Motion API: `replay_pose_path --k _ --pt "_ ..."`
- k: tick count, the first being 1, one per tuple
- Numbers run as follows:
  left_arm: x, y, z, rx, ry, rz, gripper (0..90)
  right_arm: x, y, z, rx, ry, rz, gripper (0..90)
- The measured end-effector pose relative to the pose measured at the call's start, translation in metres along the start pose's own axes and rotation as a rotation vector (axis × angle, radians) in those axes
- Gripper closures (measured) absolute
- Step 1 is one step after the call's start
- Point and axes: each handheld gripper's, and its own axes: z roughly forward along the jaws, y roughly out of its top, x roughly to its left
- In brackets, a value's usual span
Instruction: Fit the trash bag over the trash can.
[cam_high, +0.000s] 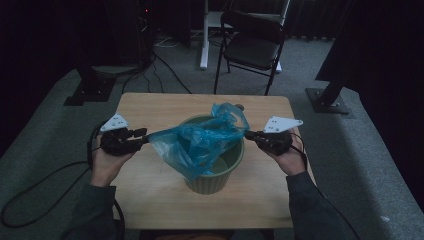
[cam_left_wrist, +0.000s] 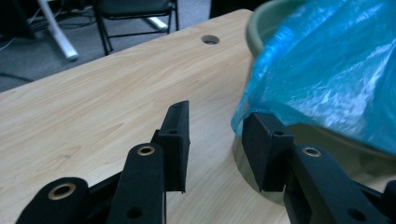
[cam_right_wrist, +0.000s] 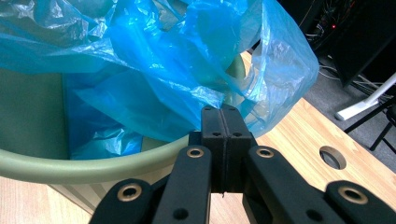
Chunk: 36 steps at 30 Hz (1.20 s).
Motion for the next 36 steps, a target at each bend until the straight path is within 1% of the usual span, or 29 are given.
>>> replay_pose_path --k 3,4,6,9,10,13,15,17,20,23,25,27,31,33,34,35,36 --pt "0.0 -0.003 -0.004 -0.006 -0.032 0.025 61.5 0.0 0.0 0.0 0.001 0.001 -0.001 90.0" --pt "0.001 -0.004 -0.005 -0.007 -0.041 0.028 61.3 0.0 0.0 0.001 0.002 0.002 -0.002 90.0" --pt "0.002 -0.005 -0.007 -0.01 -0.078 0.028 59.8 0.0 0.0 0.001 0.002 0.002 -0.002 90.0" --pt "0.001 -0.005 -0.009 -0.013 -0.079 0.03 58.6 0.0 0.0 0.001 0.001 0.003 -0.001 90.0" --pt "0.001 -0.006 -0.011 -0.015 -0.093 0.037 58.6 0.0 0.001 0.001 0.001 0.003 -0.003 90.0" --pt "0.001 -0.008 -0.013 -0.005 -0.099 0.054 57.4 0.0 0.001 0.001 0.003 0.001 -0.004 90.0" --pt "0.001 -0.01 -0.016 -0.008 -0.105 0.057 56.8 0.0 0.001 0.001 0.001 0.002 -0.002 90.0" --pt "0.002 -0.01 -0.02 -0.034 -0.13 0.056 56.8 0.0 0.001 0.0 -0.001 0.002 -0.004 90.0" --pt "0.001 -0.007 -0.025 -0.079 -0.175 0.042 56.9 0.001 0.001 0.0 -0.004 0.008 -0.01 90.0" --pt "-0.005 -0.001 -0.022 -0.094 -0.215 0.054 56.9 0.001 0.002 0.001 -0.005 0.01 -0.014 90.0" --pt "-0.009 0.004 -0.018 -0.094 -0.238 0.068 56.6 0.002 0.002 0.002 -0.003 0.011 -0.017 90.0" --pt "-0.011 0.008 -0.013 -0.086 -0.264 0.07 56.7 0.002 0.002 0.003 -0.003 0.014 -0.018 90.0" --pt "-0.014 0.014 -0.006 -0.098 -0.299 0.071 56.8 0.003 0.002 0.002 -0.007 0.015 -0.023 90.0" --pt "-0.014 0.016 -0.005 -0.106 -0.302 0.067 56.7 0.003 0.002 0.002 -0.007 0.015 -0.025 90.0" --pt "-0.016 0.019 -0.003 -0.108 -0.309 0.074 56.6 0.003 0.002 0.001 -0.008 0.015 -0.026 90.0" --pt "-0.018 0.022 -0.002 -0.093 -0.279 0.098 56.5 0.003 0.002 0.001 -0.008 0.016 -0.026 90.0" --pt "-0.019 0.025 -0.003 -0.087 -0.262 0.113 55.4 0.004 0.002 0.001 -0.008 0.017 -0.025 90.0"
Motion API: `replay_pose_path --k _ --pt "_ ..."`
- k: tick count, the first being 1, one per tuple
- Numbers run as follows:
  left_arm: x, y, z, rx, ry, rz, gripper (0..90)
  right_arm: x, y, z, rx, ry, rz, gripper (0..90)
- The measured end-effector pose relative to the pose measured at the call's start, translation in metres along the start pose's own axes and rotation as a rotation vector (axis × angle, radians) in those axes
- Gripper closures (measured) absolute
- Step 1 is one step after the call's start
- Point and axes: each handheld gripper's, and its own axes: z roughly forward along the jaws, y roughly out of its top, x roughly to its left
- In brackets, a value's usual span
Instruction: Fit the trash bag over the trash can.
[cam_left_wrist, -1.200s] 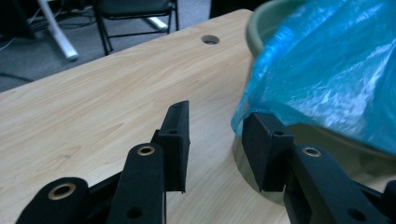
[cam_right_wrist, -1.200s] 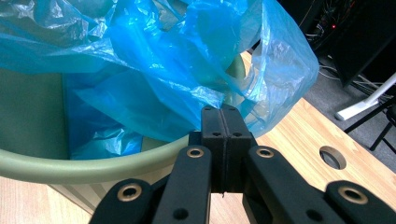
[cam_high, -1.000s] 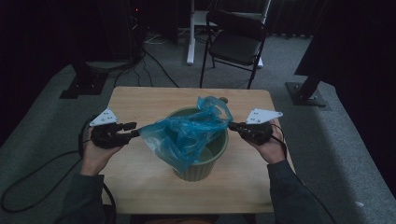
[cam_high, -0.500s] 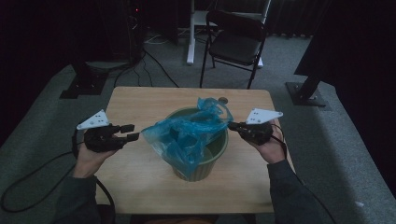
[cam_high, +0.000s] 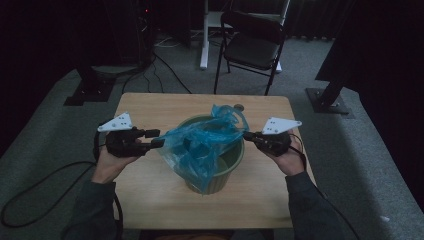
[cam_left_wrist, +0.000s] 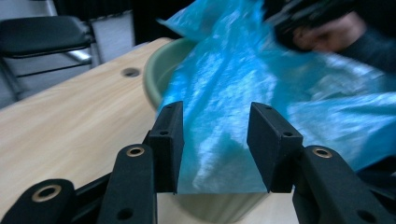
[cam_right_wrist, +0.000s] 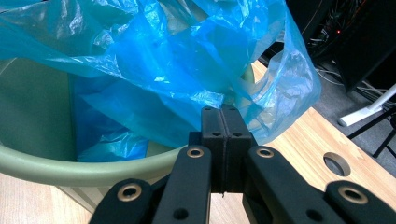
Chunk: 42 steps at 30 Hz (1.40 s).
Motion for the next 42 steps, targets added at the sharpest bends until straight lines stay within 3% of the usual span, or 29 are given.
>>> replay_pose_path --k 3,5,10,17,18,21,23,26,29,30,32,36,37,42 --pt "0.0 0.003 0.0 -0.016 -0.015 -0.001 55.3 0.0 0.0 0.0 0.001 0.0 0.0 90.0" --pt "-0.001 0.017 0.004 -0.012 -0.022 0.023 54.8 0.001 -0.001 0.001 0.001 0.004 0.001 90.0" --pt "0.0 0.022 0.012 0.001 -0.035 0.024 53.2 0.001 0.0 0.002 0.001 0.006 -0.001 90.0" --pt "-0.001 0.037 0.037 -0.002 -0.049 0.027 49.6 0.002 0.0 0.002 0.0 0.009 -0.005 90.0" --pt "-0.002 0.041 0.046 0.006 -0.046 0.027 49.3 0.003 0.001 0.003 0.001 0.012 -0.006 90.0" --pt "-0.001 0.045 0.053 0.02 -0.035 0.03 49.3 0.003 0.001 0.003 0.003 0.014 -0.009 90.0" --pt "-0.004 0.052 0.063 0.064 0.001 0.049 49.7 0.004 0.001 0.003 0.002 0.015 -0.013 90.0" --pt "-0.008 0.058 0.075 0.134 0.068 0.091 58.2 0.003 0.002 0.003 0.002 0.018 -0.01 90.0" --pt "-0.008 0.059 0.077 0.148 0.072 0.098 67.1 0.003 0.001 0.003 0.004 0.019 -0.008 90.0" --pt "-0.009 0.062 0.085 0.185 0.101 0.107 76.9 0.003 0.0 0.002 0.007 0.021 -0.007 90.0" --pt "-0.008 0.062 0.089 0.206 0.118 0.108 83.4 0.002 -0.001 0.002 0.009 0.02 0.0 90.0" --pt "-0.004 0.061 0.09 0.21 0.127 0.096 89.4 0.001 -0.002 0.0 0.011 0.018 0.003 90.0" --pt "0.005 0.058 0.089 0.199 0.129 0.056 89.8 0.0 -0.003 -0.001 0.014 0.016 0.008 90.0" --pt "0.014 0.054 0.085 0.194 0.143 0.019 89.9 -0.002 -0.005 -0.002 0.017 0.013 0.015 90.0"
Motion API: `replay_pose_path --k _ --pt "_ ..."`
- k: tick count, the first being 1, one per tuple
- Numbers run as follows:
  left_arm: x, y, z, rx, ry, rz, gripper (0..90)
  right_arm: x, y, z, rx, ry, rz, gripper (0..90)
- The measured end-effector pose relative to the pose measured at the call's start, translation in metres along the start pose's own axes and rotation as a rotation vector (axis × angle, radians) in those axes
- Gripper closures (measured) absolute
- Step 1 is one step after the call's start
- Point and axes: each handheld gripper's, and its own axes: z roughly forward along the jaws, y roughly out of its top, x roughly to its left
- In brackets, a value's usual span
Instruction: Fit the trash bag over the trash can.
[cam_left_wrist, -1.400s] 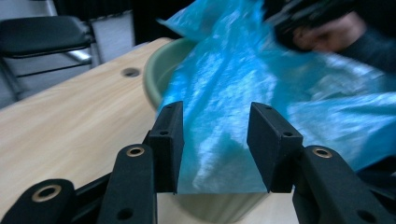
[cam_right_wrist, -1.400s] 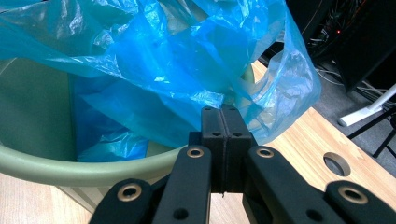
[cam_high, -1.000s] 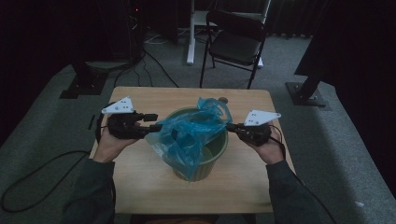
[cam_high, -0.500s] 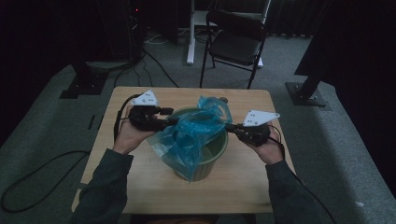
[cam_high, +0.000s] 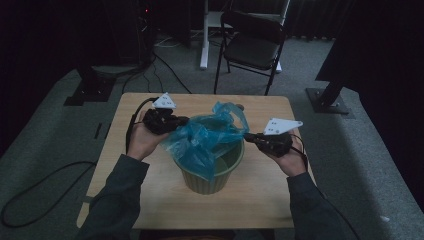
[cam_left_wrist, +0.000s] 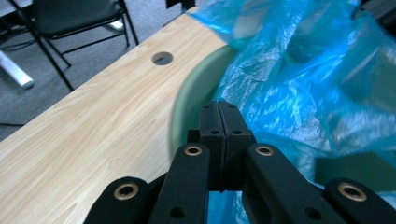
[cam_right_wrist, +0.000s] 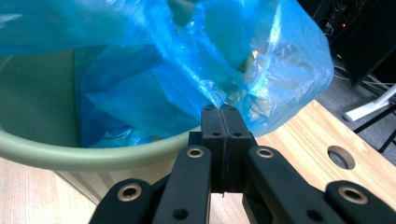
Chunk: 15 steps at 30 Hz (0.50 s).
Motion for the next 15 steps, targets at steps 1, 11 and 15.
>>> replay_pose_path --k 1,11,15 --pt "0.005 -0.002 -0.001 0.002 0.007 -0.02 89.9 -0.001 -0.002 0.0 0.006 -0.001 0.005 90.0" --pt "0.032 -0.019 0.006 0.009 -0.001 -0.131 89.9 -0.006 -0.007 0.003 0.028 -0.016 0.019 90.0" --pt "0.042 -0.026 0.01 0.017 0.002 -0.175 89.9 -0.01 -0.01 0.005 0.041 -0.027 0.026 90.0"
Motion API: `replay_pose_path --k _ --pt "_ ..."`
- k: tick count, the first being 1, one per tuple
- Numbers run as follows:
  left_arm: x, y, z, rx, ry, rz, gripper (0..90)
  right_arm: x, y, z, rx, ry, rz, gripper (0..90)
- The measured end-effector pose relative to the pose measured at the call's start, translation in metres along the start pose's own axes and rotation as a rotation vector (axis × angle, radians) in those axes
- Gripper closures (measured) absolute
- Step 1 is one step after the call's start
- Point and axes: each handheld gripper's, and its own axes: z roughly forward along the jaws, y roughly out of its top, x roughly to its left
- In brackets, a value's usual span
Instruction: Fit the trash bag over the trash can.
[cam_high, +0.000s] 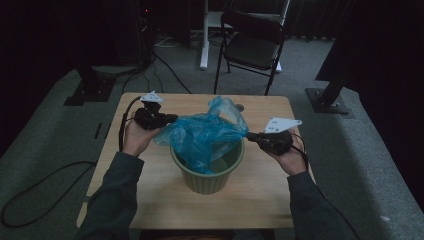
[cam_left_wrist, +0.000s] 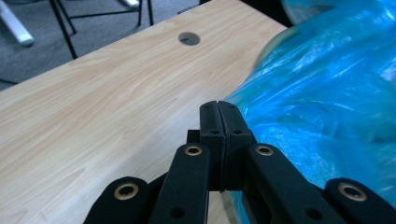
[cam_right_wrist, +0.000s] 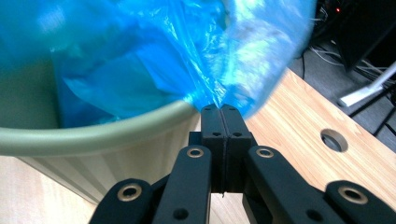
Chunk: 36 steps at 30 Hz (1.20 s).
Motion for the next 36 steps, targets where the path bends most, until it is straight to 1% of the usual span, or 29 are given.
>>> replay_pose_path --k 2,3,4,6,9,10,11,15,17,20,22,23,24,25,28,30,33,34,35,36 --pt "0.004 -0.002 0.002 0.001 -0.001 -0.018 89.9 -0.002 -0.002 0.002 0.009 -0.003 0.003 90.0" --pt "0.004 -0.002 0.002 0.001 -0.001 -0.018 89.9 -0.002 -0.002 0.002 0.009 -0.003 0.003 90.0" --pt "0.007 -0.003 0.004 0.0 -0.002 -0.03 89.9 -0.002 -0.002 0.003 0.013 -0.003 0.007 90.0" --pt "0.007 -0.002 0.006 0.002 0.002 -0.034 89.9 -0.004 -0.004 0.006 0.021 -0.003 0.011 90.0" --pt "0.005 -0.001 0.005 -0.01 -0.009 -0.022 89.8 -0.005 -0.003 0.006 0.017 -0.004 0.015 90.0" --pt "0.005 -0.001 0.004 -0.011 -0.007 -0.016 89.7 -0.004 -0.003 0.005 0.01 -0.004 0.015 85.3" --pt "0.004 -0.001 0.003 -0.015 -0.009 -0.016 89.7 -0.004 -0.002 0.003 0.002 -0.011 0.018 82.8" --pt "0.001 0.0 0.0 -0.031 -0.01 -0.006 88.9 -0.005 0.001 -0.005 -0.036 -0.009 0.022 73.7" --pt "0.0 0.001 -0.001 -0.032 -0.008 0.0 88.5 -0.005 0.003 -0.008 -0.055 -0.004 0.027 72.3" --pt "-0.002 0.001 -0.002 -0.032 -0.004 0.009 87.9 -0.005 0.007 -0.012 -0.07 -0.009 0.024 67.8" --pt "-0.002 0.001 -0.002 -0.03 -0.002 0.011 87.7 -0.005 0.008 -0.013 -0.078 -0.011 0.027 67.1" --pt "-0.002 0.001 -0.003 -0.031 0.001 0.013 87.7 -0.005 0.01 -0.014 -0.088 -0.014 0.028 65.9" --pt "-0.002 0.001 -0.003 -0.031 0.004 0.013 87.4 -0.006 0.012 -0.019 -0.11 -0.009 0.027 63.0" --pt "-0.002 0.001 -0.004 -0.03 0.008 0.012 87.4 -0.006 0.013 -0.02 -0.116 -0.007 0.028 62.3" --pt "-0.002 0.001 -0.004 -0.03 0.011 0.011 87.4 -0.006 0.013 -0.022 -0.12 -0.006 0.029 61.4" --pt "-0.001 0.0 -0.004 -0.03 0.014 0.009 87.3 -0.008 0.013 -0.028 -0.124 0.005 0.026 58.3" --pt "-0.001 0.0 -0.004 -0.032 0.009 0.01 85.8 -0.009 0.013 -0.029 -0.125 -0.001 0.027 58.3" --pt "-0.001 0.0 -0.004 -0.032 0.009 0.01 85.8 -0.009 0.013 -0.029 -0.129 -0.009 0.034 58.3" --pt "-0.004 0.001 -0.005 -0.036 0.007 0.017 85.8 -0.009 0.013 -0.029 -0.129 -0.009 0.034 58.8" --pt "-0.004 0.002 -0.005 -0.037 0.007 0.018 83.5 -0.012 0.016 -0.027 -0.138 -0.032 0.057 62.2"
